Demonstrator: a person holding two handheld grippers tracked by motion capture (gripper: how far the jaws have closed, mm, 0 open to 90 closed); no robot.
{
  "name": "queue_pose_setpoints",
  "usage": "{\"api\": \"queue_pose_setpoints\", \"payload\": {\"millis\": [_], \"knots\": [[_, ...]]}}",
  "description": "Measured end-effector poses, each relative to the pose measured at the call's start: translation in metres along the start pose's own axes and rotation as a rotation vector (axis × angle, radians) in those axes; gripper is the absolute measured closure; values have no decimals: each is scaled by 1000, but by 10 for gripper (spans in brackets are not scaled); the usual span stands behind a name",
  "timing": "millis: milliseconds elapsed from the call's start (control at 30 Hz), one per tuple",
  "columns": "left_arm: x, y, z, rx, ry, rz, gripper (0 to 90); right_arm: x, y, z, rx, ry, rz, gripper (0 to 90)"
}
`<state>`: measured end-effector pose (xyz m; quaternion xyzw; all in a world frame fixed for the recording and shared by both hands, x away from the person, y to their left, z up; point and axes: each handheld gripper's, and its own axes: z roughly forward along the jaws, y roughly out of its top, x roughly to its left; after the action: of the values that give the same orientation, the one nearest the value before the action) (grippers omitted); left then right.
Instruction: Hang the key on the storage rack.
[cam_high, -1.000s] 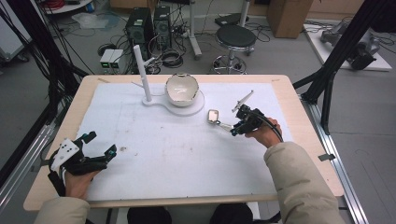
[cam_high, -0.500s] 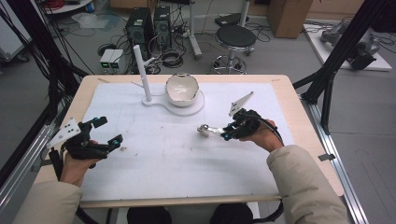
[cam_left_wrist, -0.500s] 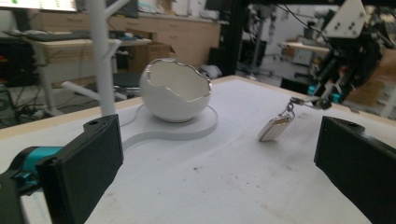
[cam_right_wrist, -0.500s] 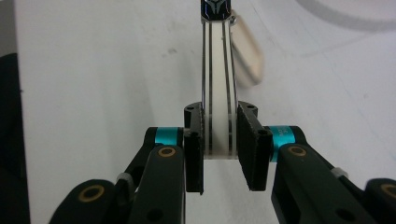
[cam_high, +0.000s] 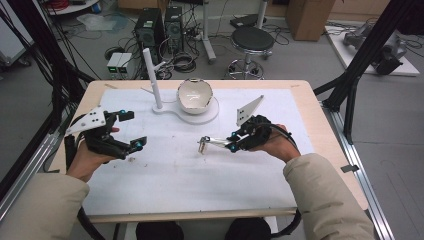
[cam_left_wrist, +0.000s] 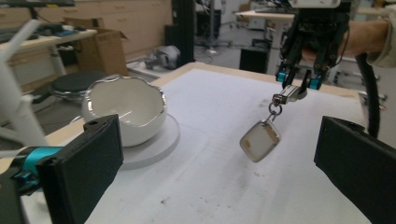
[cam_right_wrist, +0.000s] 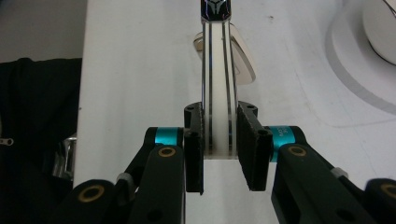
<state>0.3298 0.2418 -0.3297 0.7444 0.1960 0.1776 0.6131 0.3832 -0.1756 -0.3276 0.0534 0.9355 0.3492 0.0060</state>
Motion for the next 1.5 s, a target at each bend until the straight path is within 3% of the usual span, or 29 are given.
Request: {"api": "queue_pose_setpoints", "payload": {"millis": [300,500,700,1100,1200,1333,1500], "knots": [[-6,25,30,89,-114,55,17,6,19,4,-10,25,-67,743],[-16,36,56,165,-201,112,18,9,26,7,-6,39,-80,743],[-26,40,80,226,-259,153,28,12,28,9,-1,45,-96,742],[-42,35,111,345,-330,198,30,15,29,10,15,50,-104,742],[-47,32,118,382,-340,230,100,16,29,10,23,57,-107,742],[-53,28,125,438,-354,252,119,16,29,11,23,54,-111,742],[-54,28,128,455,-374,248,198,17,29,12,33,59,-116,742]]}}
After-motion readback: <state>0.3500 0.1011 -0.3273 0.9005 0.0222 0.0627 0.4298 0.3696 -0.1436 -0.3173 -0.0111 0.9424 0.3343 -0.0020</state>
